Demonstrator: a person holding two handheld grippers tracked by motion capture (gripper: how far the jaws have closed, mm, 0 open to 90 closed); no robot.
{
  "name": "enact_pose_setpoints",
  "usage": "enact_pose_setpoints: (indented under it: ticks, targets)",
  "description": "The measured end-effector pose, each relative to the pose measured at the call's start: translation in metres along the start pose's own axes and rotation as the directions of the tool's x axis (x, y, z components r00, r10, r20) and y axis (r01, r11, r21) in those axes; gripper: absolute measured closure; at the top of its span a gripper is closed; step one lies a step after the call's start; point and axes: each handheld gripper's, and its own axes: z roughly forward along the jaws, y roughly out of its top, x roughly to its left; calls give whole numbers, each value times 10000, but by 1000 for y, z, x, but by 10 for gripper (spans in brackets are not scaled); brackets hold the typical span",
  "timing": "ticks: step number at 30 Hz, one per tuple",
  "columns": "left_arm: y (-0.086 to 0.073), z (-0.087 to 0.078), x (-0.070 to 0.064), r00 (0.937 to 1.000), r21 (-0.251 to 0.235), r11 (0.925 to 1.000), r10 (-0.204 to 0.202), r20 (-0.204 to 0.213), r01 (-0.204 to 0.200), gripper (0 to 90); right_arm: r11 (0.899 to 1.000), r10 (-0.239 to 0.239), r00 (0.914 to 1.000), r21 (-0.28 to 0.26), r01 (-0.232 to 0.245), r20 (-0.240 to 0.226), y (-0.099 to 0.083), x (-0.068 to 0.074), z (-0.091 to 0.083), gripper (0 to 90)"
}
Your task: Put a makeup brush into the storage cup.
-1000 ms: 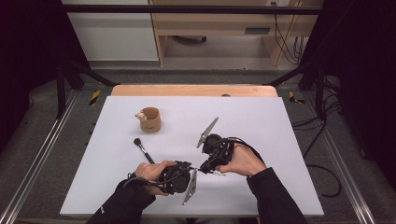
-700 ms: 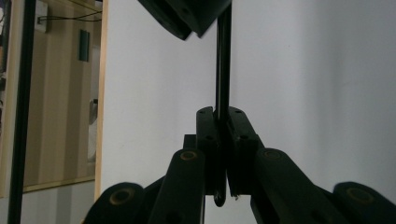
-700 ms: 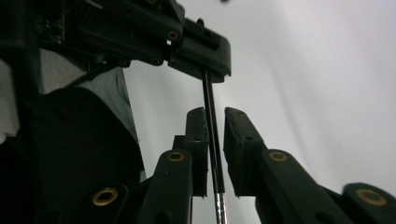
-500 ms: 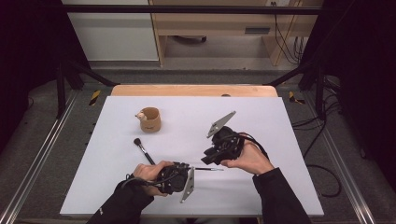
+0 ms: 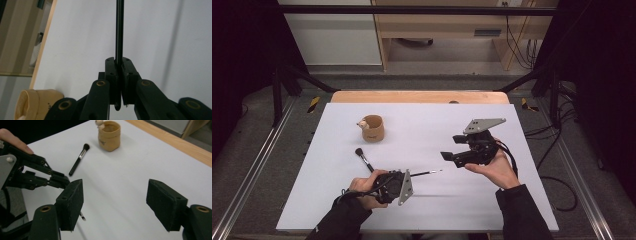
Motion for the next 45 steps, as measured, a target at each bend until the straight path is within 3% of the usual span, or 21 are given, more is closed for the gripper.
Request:
enact_pose_setpoints:
  ticks: [8, 11, 16, 24, 29, 35, 38, 40, 44, 45]
  targets:
    - [-11, 1, 3, 9915, -69, 9914, -1303, 51, 1304, 848, 9967, 631, 9967, -541, -603, 513, -16, -9, -7, 209]
    - [-14, 2, 3, 9802, -278, 9798, -1981, 57, 1981, 848, 9955, 703, 9959, -678, -665, 562, -22, -9, -7, 206]
    - [-16, 2, 4, 9642, -336, 9636, -2652, 53, 2652, 848, 9918, 866, 9945, -990, -805, 591, -30, -8, -6, 185]
    - [-14, 2, 3, 9314, -624, 9294, -3636, 157, 3638, 848, 9810, 1355, 9892, -1473, -1262, 551, -45, -7, -2, 163]
    - [-13, 3, 1, 9064, -706, 9036, -4214, 298, 4225, 848, 9721, 1614, 9854, -1808, -1494, 536, -50, -6, 0, 159]
    - [-10, 5, -1, 8830, -873, 8788, -4680, 350, 4692, 848, 9605, 1965, 9797, -2088, -1842, 396, -54, -4, 3, 150]
    - [-8, 5, -1, 8675, -1073, 8610, -4960, 387, 4971, 848, 9562, 2089, 9770, -2182, -1950, 423, -55, -2, 5, 144]
    - [-7, 4, -1, 8618, -1104, 8551, -5060, 352, 5066, 848, 9505, 2237, 9740, -2292, -2100, 348, -56, -1, 7, 141]
    - [-6, 3, -1, 8387, -1328, 8288, -5426, 470, 5436, 848, 9416, 2433, 9697, -2455, -2303, 237, -58, 2, 11, 142]
    - [-6, 4, -1, 8284, -1416, 8172, -5579, 492, 5587, 848, 9427, 2402, 9704, -2450, -2265, 270, -58, 2, 11, 150]
